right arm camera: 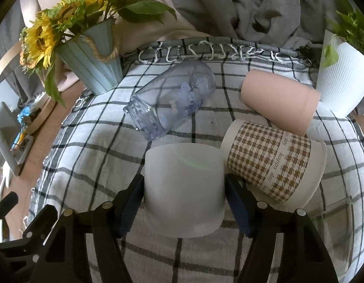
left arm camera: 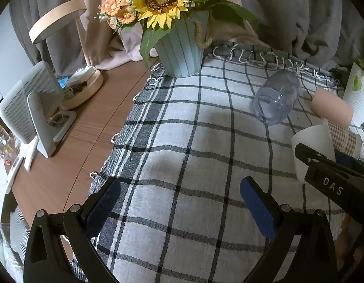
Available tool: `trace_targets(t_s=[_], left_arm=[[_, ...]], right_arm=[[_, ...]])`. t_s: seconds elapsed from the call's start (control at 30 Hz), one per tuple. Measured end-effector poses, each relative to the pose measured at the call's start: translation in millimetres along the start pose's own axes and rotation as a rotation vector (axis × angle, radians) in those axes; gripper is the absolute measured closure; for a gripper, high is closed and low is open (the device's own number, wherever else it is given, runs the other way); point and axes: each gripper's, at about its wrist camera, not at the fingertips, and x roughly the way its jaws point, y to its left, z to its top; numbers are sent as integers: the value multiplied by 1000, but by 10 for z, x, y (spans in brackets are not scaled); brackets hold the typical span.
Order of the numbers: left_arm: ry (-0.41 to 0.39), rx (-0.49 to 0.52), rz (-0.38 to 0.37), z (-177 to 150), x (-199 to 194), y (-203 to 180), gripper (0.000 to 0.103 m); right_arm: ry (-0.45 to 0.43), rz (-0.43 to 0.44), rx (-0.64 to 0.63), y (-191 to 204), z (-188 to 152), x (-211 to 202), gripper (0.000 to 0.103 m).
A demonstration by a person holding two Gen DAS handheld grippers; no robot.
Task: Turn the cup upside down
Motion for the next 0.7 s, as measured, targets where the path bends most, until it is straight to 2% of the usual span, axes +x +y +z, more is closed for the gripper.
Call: trace_targets(t_s=[0.33, 0.7], left_arm=[[-24, -6, -23, -84, -271, 153, 0], [-9, 8, 14, -494, -567, 473, 0]], right_arm=[[5, 31, 57, -20, -147, -293, 35], [43, 64, 122, 108, -528, -619, 35]])
